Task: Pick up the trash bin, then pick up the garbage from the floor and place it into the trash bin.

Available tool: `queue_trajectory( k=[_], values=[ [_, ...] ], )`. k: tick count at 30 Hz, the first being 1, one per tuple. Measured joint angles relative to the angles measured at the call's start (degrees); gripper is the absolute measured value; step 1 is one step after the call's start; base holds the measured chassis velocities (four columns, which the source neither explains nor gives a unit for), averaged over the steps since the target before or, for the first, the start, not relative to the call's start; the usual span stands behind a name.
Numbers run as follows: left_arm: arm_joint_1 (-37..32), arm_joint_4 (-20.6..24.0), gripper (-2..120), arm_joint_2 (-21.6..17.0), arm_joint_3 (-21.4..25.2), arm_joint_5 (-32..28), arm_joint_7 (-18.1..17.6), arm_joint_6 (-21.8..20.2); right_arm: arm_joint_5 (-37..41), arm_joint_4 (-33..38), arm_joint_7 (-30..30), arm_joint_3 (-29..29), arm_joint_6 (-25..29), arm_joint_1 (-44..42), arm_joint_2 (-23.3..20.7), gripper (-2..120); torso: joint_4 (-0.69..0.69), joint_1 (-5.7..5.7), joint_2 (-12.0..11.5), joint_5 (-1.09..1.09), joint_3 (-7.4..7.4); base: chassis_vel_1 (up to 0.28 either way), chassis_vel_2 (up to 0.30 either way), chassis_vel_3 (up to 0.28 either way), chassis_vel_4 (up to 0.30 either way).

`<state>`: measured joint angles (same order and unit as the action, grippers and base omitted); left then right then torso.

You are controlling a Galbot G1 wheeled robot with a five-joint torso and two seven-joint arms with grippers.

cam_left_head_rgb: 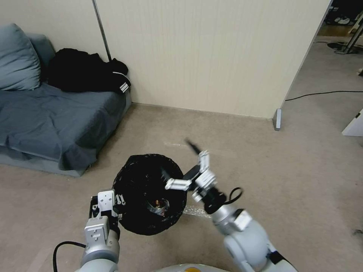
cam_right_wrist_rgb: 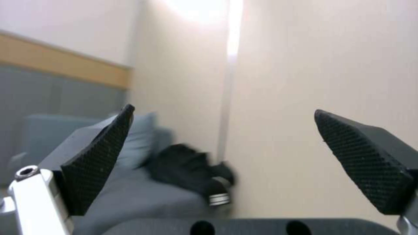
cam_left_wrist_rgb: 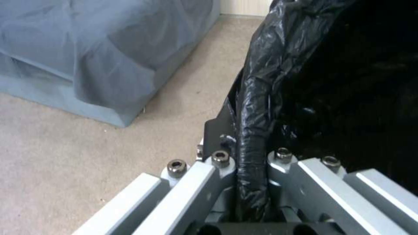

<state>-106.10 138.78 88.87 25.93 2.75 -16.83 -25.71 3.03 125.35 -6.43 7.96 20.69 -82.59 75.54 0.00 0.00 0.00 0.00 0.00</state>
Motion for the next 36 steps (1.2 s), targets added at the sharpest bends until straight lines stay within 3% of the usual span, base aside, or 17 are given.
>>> queue_trajectory(
  k=[6, 13, 36],
  values=[
    [0.0, -0.1, 0, -0.5, 0.4, -0.5, 0.3, 0.7, -2.8, 2.2, 9.5, 3.4, 0.3, -9.1, 1.8, 100, -0.01, 0.0, 0.0, 0.0, 0.0, 0.0, 0.0, 0.0, 0.0],
    [0.0, 0.1, 0, -1.0, 0.9, -1.5, 0.4, 1.6, -5.9, -2.4, 12.9, 5.0, 2.8, -14.0, 3.9, 100, 0.0, 0.0, 0.0, 0.0, 0.0, 0.0, 0.0, 0.0, 0.0],
    [-0.1, 0.3, 0, -0.9, 0.8, -2.0, 0.3, 1.5, -5.6, -4.7, 11.3, 6.3, 6.0, -14.0, 4.3, 100, 0.01, 0.0, 0.0, 0.0, 0.0, 0.019, 0.022, 0.023, 0.023]
  ],
)
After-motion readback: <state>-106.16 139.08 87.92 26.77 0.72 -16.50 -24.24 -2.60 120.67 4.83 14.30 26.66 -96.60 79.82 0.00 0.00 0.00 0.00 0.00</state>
